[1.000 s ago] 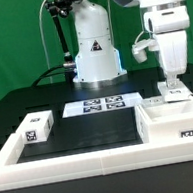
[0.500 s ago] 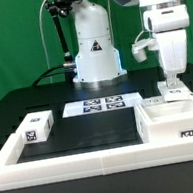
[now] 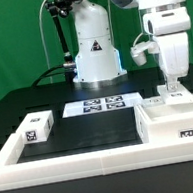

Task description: Assemble cabinet

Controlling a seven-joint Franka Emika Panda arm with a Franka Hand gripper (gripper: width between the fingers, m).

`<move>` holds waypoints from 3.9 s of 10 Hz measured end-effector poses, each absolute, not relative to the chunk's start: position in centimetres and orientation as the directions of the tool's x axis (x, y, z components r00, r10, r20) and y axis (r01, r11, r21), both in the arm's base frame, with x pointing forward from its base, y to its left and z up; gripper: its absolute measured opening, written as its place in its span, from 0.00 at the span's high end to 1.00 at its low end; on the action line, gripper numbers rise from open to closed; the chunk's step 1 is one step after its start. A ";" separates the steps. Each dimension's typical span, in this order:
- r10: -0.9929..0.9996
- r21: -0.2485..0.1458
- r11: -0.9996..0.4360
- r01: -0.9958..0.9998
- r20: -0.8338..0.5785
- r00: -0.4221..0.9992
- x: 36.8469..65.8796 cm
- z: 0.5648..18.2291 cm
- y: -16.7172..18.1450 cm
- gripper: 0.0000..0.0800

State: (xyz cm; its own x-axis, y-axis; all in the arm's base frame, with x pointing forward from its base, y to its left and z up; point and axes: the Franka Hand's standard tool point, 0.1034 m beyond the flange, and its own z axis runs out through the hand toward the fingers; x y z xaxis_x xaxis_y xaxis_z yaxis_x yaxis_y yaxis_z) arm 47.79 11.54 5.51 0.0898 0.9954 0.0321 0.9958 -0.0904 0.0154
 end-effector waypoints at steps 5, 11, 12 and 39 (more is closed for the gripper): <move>0.996 0.023 -0.082 0.996 0.036 0.081 49.6 5.6 11.3 0.91; 0.997 0.026 -0.076 0.997 0.037 0.075 52.3 5.6 11.0 0.91; 0.996 0.022 -0.080 0.997 0.035 0.079 53.1 5.7 11.0 0.91; 0.999 -0.069 -0.032 0.997 -0.010 0.031 56.7 6.4 9.9 0.00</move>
Offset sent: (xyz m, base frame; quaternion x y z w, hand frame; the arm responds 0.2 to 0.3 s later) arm 0.0000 0.0000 0.0000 0.0000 0.0000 0.0000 1.0000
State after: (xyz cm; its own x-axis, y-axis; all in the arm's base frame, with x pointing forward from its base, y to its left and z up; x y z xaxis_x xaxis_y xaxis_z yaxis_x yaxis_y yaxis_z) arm 56.70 9.87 6.44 0.0310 0.9995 -0.0104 0.9971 -0.0317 -0.0695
